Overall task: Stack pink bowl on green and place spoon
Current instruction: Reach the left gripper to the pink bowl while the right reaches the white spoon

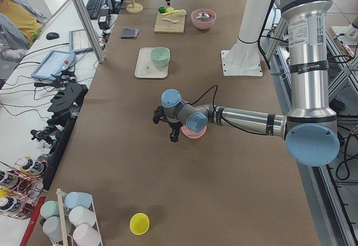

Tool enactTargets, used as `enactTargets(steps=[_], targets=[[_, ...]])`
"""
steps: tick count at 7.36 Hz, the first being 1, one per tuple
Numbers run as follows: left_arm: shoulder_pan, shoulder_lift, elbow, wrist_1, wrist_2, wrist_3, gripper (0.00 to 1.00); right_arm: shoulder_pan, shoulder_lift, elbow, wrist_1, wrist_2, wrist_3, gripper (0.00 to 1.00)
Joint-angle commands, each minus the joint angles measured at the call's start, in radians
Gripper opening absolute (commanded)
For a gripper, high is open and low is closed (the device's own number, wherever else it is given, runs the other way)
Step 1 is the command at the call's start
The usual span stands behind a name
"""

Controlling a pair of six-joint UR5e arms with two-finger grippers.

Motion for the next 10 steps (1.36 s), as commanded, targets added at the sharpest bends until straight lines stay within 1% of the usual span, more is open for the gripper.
enactTargets(steps=[1,3,4,5,6,7,8,9,10], targets=[[0.044,0.016,0.006,-0.007,0.003,-0.003,0.37,-0.026,0.016,0.004,0.001,-0.015,0.034,1.00],[0.044,0.017,0.005,-0.007,0.000,-0.003,0.14,-0.030,0.019,0.005,0.001,-0.015,0.038,1.00],[0.044,0.017,-0.004,-0.007,-0.009,-0.003,0.00,-0.030,0.022,0.005,-0.001,-0.015,0.044,1.00],[0.044,0.004,-0.012,-0.003,-0.029,-0.004,0.00,-0.031,0.023,0.001,-0.001,-0.016,0.043,1.00],[0.039,-0.039,-0.026,0.011,-0.110,-0.027,0.00,-0.031,0.042,-0.007,-0.001,-0.019,0.044,1.00],[0.032,-0.156,-0.029,0.046,-0.130,-0.175,0.00,-0.039,0.055,-0.007,-0.001,-0.039,0.090,0.99],[0.035,-0.294,-0.018,0.074,-0.127,-0.322,0.00,-0.074,0.068,-0.005,0.001,-0.091,0.169,0.98],[0.038,-0.469,0.003,0.148,-0.121,-0.486,0.00,-0.107,0.068,-0.010,-0.001,-0.117,0.211,0.96],[0.065,-0.628,0.052,0.222,-0.112,-0.577,0.00,-0.109,0.062,-0.027,-0.001,-0.117,0.221,0.93]])
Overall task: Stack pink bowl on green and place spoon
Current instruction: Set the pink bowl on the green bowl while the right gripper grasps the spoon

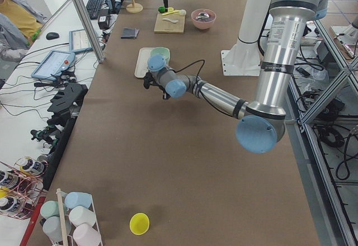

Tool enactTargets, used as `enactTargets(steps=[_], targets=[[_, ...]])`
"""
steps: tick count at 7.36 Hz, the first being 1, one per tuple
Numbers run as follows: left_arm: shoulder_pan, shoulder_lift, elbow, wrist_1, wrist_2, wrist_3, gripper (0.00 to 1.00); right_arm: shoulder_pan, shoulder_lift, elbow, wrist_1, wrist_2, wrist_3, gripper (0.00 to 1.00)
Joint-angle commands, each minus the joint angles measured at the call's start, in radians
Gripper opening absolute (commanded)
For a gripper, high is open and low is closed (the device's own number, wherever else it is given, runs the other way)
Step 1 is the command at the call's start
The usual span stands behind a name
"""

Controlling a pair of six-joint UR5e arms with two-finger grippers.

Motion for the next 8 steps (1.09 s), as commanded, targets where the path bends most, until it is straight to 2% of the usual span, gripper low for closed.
enactTargets(steps=[1,2,4,6,8], targets=[[0.072,-0.295,0.078,0.097,0.080,-0.222,0.00,-0.019,-0.008,-0.022,-0.003,-0.018,0.060,0.92],[0.115,-0.367,0.117,0.097,0.134,-0.276,0.00,-0.020,-0.010,-0.040,-0.002,-0.016,0.162,0.85],[0.134,-0.444,0.171,0.094,0.141,-0.318,0.00,-0.029,-0.010,-0.068,-0.002,-0.015,0.179,0.78],[0.165,-0.483,0.214,0.081,0.219,-0.320,0.00,-0.037,-0.010,-0.082,-0.002,-0.013,0.179,0.78],[0.194,-0.505,0.242,0.068,0.241,-0.321,0.00,-0.043,-0.010,-0.082,-0.002,-0.012,0.191,0.78]])
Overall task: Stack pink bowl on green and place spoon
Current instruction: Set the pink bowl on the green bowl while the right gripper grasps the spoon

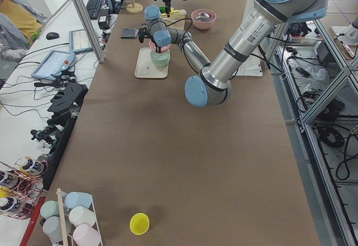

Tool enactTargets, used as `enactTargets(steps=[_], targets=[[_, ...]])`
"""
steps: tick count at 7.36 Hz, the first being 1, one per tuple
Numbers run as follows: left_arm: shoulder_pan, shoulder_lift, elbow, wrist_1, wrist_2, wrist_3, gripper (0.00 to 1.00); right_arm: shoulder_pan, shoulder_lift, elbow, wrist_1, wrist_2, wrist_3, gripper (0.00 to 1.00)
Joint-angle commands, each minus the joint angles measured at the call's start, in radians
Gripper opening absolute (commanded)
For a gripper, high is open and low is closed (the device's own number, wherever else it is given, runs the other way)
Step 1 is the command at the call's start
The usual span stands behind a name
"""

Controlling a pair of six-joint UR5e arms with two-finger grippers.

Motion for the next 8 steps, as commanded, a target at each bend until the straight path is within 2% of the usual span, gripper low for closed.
enactTargets(steps=[1,2,3,5,6,7,8], targets=[[0.019,-0.009,0.020,-0.033,0.029,0.000,0.00,-0.012,0.002,-0.001,0.000,0.000,0.014,0.78],[0.019,-0.010,0.046,-0.073,0.032,0.000,0.18,-0.019,0.003,-0.004,0.000,0.000,0.014,0.78],[0.021,-0.009,0.055,-0.122,0.072,-0.008,0.97,-0.025,0.005,-0.013,0.000,0.001,0.014,0.78],[0.019,-0.009,0.050,-0.126,0.080,-0.052,0.98,-0.029,0.000,-0.076,0.075,0.003,0.037,0.77],[0.021,-0.009,0.050,-0.126,0.080,-0.052,0.98,-0.048,0.008,-0.114,0.133,0.001,0.081,0.72],[0.021,-0.010,0.049,-0.126,0.080,-0.054,0.98,-0.046,0.006,-0.113,0.159,0.006,0.127,0.09],[0.021,-0.009,0.047,-0.126,0.083,-0.054,0.98,-0.048,0.014,-0.114,0.161,0.007,0.156,0.00]])
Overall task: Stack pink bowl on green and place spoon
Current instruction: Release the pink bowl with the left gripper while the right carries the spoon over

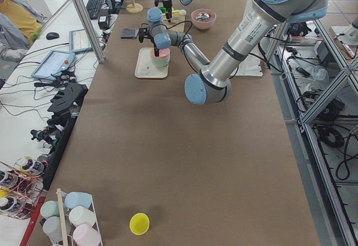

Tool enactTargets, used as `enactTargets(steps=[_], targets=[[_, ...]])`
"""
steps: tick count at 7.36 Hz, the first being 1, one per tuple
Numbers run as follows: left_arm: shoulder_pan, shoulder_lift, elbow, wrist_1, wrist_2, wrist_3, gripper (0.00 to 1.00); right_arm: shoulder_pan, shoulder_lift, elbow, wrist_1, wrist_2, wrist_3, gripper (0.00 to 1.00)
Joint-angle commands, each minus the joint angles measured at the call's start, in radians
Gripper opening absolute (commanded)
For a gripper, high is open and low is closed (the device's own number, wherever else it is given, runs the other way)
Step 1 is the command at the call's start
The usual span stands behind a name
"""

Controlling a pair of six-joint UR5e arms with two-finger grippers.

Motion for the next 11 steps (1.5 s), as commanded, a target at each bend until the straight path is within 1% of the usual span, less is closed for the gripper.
enactTargets(steps=[1,2,4,5,6,7,8,9,10,11], targets=[[0.000,0.005,-0.003,0.000,0.024,-0.001,0.98,-0.003,0.008,-0.006,0.020,0.015,0.042,0.00],[0.000,0.007,-0.008,-0.002,0.035,-0.001,0.98,0.000,0.017,-0.004,0.021,0.053,0.037,0.00],[-0.001,0.020,-0.034,0.000,0.036,0.000,0.98,0.023,0.032,0.007,0.017,0.085,0.042,0.00],[-0.015,0.086,-0.119,0.001,0.036,0.008,0.98,0.043,0.081,0.057,-0.036,0.114,0.080,0.00],[-0.052,0.199,-0.217,0.000,0.021,0.051,0.98,0.025,0.179,0.074,-0.090,0.109,0.182,0.00],[-0.072,0.282,-0.276,0.003,0.021,0.166,0.98,-0.023,0.255,0.073,-0.092,0.077,0.294,0.00],[-0.095,0.365,-0.305,-0.003,0.021,0.237,0.98,-0.087,0.349,0.065,-0.095,0.029,0.398,0.00],[-0.127,0.435,-0.342,-0.005,0.020,0.300,0.98,-0.141,0.442,0.042,-0.088,-0.049,0.498,0.00],[-0.159,0.504,-0.367,-0.019,0.018,0.371,0.98,-0.184,0.545,-0.014,-0.086,-0.098,0.567,0.00],[-0.175,0.555,-0.365,-0.064,-0.008,0.400,0.98,-0.231,0.648,-0.091,-0.080,-0.156,0.636,0.00]])
